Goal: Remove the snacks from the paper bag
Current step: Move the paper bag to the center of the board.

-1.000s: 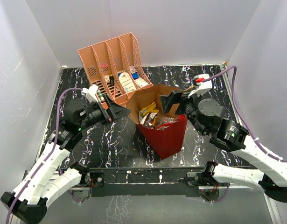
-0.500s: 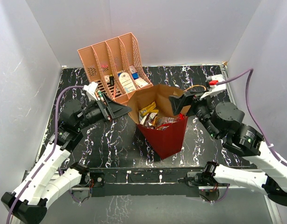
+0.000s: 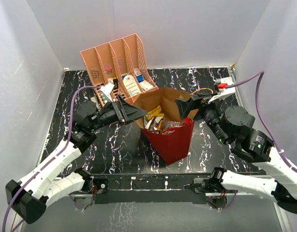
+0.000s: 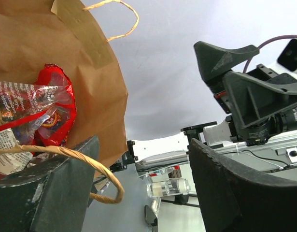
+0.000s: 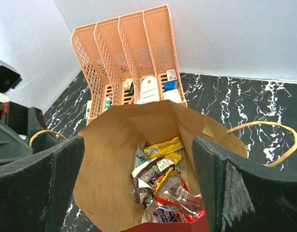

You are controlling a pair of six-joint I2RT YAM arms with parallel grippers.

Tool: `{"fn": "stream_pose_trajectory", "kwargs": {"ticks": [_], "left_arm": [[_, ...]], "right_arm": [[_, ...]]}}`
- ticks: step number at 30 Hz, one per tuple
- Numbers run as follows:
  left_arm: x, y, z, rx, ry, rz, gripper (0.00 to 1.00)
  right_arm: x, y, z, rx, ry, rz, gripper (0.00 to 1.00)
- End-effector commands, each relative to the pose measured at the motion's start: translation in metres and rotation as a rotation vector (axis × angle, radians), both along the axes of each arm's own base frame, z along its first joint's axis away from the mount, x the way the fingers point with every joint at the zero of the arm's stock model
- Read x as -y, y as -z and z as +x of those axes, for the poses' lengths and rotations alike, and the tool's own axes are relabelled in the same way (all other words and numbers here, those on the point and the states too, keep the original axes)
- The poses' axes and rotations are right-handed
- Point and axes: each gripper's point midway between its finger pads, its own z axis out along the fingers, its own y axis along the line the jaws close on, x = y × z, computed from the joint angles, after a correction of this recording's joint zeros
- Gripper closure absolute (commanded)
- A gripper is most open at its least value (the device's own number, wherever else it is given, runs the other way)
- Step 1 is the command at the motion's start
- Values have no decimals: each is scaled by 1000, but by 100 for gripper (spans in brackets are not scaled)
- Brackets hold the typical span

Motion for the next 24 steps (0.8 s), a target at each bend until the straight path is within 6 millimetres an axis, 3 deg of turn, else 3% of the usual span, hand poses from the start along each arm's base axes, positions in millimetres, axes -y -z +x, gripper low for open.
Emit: {"fn": "stream_pose_trajectory", "kwargs": {"ticks": [1,6,20,24], "left_arm": [[13,3,4,7,-1,-26,30],[24,8,5,5,10,-17,42],[11,11,17,7,-107,55,97],[5,9,18,11,-139,73,100]], "right_arm": [[7,-27,0,62,23,69,2],[9,-20,-3,44,16,74,2],[26,-21,-11,44,35,89,2],[27,-20,-12,37,35,88,2]]}}
